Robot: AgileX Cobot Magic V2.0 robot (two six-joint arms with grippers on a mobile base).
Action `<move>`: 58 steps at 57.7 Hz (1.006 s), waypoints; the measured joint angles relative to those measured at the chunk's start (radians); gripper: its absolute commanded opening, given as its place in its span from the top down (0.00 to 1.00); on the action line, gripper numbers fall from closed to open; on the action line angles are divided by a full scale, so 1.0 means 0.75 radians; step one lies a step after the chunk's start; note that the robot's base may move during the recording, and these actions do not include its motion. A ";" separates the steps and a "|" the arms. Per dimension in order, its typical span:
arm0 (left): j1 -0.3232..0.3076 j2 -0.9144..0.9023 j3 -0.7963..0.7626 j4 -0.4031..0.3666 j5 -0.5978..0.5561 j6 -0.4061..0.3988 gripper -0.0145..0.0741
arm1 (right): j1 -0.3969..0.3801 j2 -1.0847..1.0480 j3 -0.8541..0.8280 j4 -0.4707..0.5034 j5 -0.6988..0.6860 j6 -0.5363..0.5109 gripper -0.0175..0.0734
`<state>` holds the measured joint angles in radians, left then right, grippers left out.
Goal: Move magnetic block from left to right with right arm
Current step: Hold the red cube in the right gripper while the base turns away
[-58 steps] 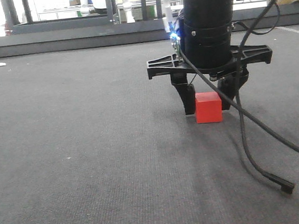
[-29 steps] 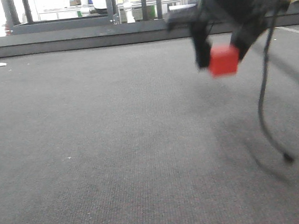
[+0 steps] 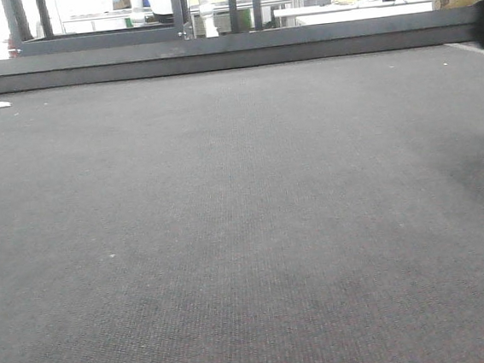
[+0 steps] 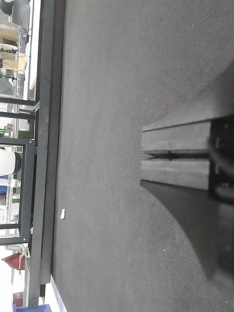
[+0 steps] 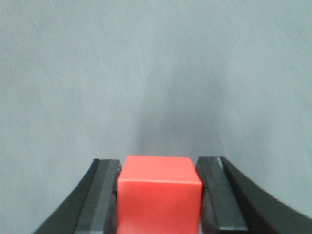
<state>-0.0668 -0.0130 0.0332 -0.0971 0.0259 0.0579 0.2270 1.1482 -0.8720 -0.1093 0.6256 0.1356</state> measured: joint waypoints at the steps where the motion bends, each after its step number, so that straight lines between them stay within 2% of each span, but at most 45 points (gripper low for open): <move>1: 0.000 0.000 0.000 0.000 0.000 0.000 0.98 | 0.000 -0.023 0.023 0.000 -0.006 -0.003 0.59; 13: 0.000 0.000 0.000 0.000 0.000 0.000 0.98 | -0.002 -0.386 0.334 0.008 -0.063 -0.008 0.59; 21: 0.000 0.000 0.000 0.000 0.000 0.000 0.98 | -0.002 -0.641 0.441 0.008 -0.057 -0.008 0.59; 39: 0.000 0.000 0.000 0.000 0.000 0.000 0.98 | -0.002 -1.155 0.465 0.001 0.024 -0.009 0.59; 58: 0.000 0.000 0.000 0.000 0.000 0.000 0.98 | -0.002 -1.475 0.465 0.001 0.019 -0.009 0.59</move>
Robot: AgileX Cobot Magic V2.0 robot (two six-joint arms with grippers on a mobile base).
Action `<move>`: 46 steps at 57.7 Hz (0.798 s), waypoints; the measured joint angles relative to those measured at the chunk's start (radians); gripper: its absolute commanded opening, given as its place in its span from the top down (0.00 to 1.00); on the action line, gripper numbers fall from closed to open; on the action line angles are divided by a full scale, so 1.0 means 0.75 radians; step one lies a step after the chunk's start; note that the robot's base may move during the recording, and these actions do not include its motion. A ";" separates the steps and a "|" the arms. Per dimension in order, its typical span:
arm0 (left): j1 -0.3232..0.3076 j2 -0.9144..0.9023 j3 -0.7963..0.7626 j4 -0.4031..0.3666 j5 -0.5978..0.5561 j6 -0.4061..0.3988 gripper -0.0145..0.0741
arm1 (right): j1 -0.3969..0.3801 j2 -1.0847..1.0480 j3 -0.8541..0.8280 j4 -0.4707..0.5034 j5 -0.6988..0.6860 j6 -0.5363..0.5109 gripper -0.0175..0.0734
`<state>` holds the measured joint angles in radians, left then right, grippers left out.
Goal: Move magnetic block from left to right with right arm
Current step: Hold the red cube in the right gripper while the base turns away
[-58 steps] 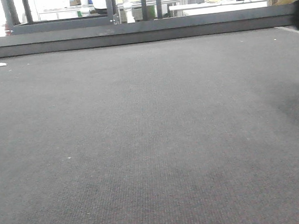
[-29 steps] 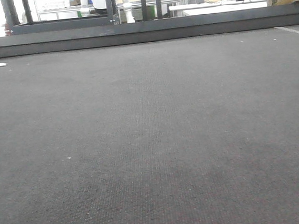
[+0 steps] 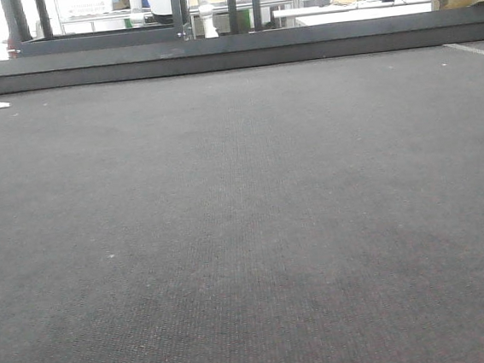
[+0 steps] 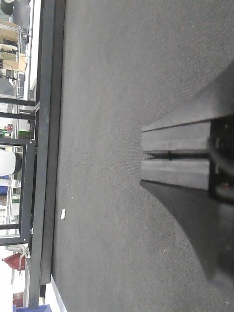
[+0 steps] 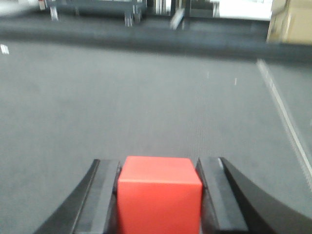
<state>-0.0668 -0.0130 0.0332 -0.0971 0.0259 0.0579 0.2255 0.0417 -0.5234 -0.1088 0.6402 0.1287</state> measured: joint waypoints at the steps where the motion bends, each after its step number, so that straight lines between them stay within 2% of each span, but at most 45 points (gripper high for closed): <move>1: 0.000 0.000 0.000 0.000 0.000 0.000 0.98 | 0.000 -0.007 0.000 0.000 -0.004 0.000 0.59; 46: 0.000 0.000 0.000 0.000 0.000 0.000 0.98 | 0.000 -0.034 0.000 -0.003 -0.023 -0.002 0.59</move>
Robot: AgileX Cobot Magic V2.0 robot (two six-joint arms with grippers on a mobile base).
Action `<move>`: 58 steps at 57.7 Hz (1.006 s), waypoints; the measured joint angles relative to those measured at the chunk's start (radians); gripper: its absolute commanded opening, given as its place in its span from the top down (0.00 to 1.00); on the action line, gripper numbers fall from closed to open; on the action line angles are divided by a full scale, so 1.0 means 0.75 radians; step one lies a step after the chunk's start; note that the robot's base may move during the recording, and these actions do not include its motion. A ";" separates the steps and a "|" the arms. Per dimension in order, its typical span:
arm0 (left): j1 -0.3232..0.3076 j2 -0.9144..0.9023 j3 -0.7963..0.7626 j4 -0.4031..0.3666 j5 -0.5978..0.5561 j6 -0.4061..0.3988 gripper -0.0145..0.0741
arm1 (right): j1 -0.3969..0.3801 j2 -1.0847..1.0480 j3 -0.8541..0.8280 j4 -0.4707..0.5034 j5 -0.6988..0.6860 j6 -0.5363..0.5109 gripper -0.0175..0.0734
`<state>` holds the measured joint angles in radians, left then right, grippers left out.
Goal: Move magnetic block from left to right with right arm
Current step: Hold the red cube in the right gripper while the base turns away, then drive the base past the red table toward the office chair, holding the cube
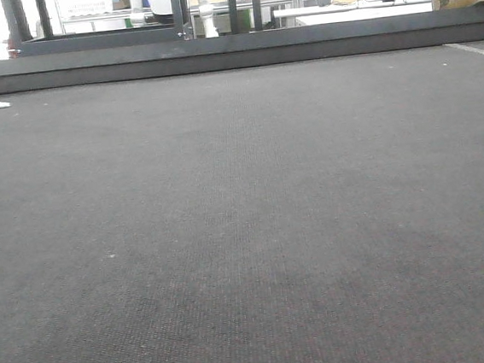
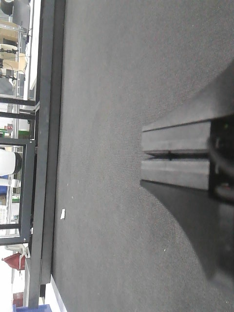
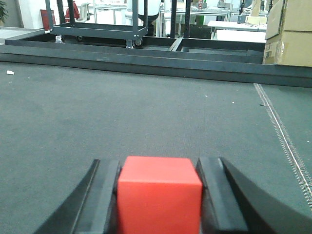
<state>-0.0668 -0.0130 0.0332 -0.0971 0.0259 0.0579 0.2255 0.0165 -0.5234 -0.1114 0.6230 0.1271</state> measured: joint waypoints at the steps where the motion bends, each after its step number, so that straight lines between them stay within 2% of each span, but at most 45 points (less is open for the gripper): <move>1: 0.000 0.000 0.000 0.000 0.000 0.000 0.98 | 0.000 0.000 0.000 0.000 0.000 0.000 0.59; 58: 0.000 0.000 0.000 0.000 0.000 0.000 0.98 | 0.000 0.000 0.000 -0.008 0.000 -0.001 0.59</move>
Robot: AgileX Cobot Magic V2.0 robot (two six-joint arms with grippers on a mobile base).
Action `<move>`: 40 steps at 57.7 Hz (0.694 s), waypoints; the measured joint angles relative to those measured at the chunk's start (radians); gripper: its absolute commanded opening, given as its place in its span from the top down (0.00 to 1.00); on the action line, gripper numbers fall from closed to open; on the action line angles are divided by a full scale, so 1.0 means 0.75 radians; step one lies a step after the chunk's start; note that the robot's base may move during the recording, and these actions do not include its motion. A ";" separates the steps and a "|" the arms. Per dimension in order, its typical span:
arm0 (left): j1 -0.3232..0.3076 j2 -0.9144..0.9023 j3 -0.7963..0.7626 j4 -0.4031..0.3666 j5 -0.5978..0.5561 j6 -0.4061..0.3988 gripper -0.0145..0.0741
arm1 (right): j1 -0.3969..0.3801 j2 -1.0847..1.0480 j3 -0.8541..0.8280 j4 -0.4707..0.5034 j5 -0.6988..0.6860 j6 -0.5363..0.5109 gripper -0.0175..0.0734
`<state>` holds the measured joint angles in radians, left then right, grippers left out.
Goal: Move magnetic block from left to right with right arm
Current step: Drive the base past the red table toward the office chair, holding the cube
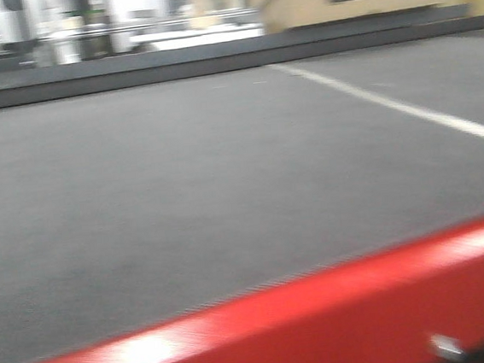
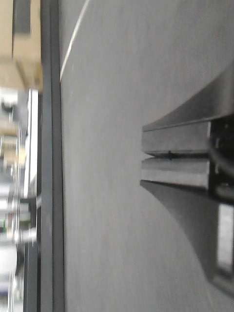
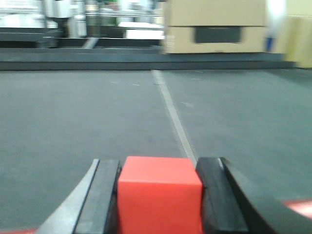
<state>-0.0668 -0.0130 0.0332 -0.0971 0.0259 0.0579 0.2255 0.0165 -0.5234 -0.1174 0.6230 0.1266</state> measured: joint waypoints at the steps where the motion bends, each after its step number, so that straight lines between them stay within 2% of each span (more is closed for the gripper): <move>1: 0.000 0.000 0.000 0.000 0.000 0.000 0.98 | 0.000 0.000 0.000 0.000 0.000 0.000 0.59; 40: 0.000 0.000 0.000 0.000 0.000 0.000 0.98 | 0.000 0.000 0.000 0.000 0.000 -0.002 0.59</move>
<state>-0.0668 -0.0130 0.0332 -0.0971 0.0259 0.0579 0.2255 0.0165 -0.5234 -0.1174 0.6230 0.1250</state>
